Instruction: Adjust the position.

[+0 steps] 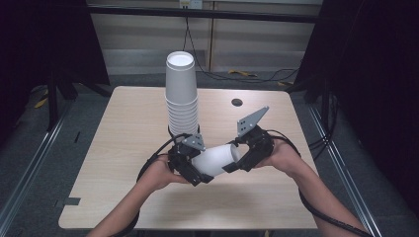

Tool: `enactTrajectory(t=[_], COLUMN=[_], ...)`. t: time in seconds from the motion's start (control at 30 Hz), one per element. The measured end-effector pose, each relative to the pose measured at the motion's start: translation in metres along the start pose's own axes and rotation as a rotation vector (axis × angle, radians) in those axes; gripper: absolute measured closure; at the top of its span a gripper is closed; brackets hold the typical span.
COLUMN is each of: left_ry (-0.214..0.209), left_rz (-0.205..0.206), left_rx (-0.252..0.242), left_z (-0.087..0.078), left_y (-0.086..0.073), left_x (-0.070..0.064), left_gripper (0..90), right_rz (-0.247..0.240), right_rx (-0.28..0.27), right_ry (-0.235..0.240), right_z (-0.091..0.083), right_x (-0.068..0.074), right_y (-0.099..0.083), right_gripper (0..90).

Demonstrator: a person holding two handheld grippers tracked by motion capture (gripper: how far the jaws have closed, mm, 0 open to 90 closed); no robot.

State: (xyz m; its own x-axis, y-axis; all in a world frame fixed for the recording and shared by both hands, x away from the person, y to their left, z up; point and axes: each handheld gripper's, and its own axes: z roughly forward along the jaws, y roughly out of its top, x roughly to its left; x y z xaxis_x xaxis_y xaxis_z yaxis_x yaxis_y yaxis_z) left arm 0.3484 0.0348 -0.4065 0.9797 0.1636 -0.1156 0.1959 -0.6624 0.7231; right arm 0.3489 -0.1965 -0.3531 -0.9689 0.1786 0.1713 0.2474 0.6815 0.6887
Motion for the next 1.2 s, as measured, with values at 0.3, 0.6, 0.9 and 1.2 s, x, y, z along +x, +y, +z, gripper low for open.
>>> enactTrajectory(t=[0.3, 0.6, 0.9, 1.2], left_ry=[-0.001, 0.004, 0.015, 0.021], left_rz=[0.008, 0.011, 0.020, 0.021], left_rx=[-0.007, -0.005, 0.016, 0.043], left_z=[-0.002, -0.004, -0.009, -0.011], left_y=[0.000, 0.001, 0.004, 0.007], left_x=[0.000, 0.000, -0.001, -0.001], left_gripper=[9.3, 13.0, 14.6, 14.8], right_rz=[-0.004, -0.003, -0.011, -0.017], right_rx=[-0.022, -0.032, -0.043, -0.050], right_ry=[0.001, 0.003, -0.003, -0.015], right_z=[-0.001, -0.001, -0.002, -0.001], right_x=[0.000, -0.001, 0.000, 0.001], right_y=[-0.002, -0.004, -0.003, -0.003], right_gripper=[24.9, 25.3, 24.9, 21.2])
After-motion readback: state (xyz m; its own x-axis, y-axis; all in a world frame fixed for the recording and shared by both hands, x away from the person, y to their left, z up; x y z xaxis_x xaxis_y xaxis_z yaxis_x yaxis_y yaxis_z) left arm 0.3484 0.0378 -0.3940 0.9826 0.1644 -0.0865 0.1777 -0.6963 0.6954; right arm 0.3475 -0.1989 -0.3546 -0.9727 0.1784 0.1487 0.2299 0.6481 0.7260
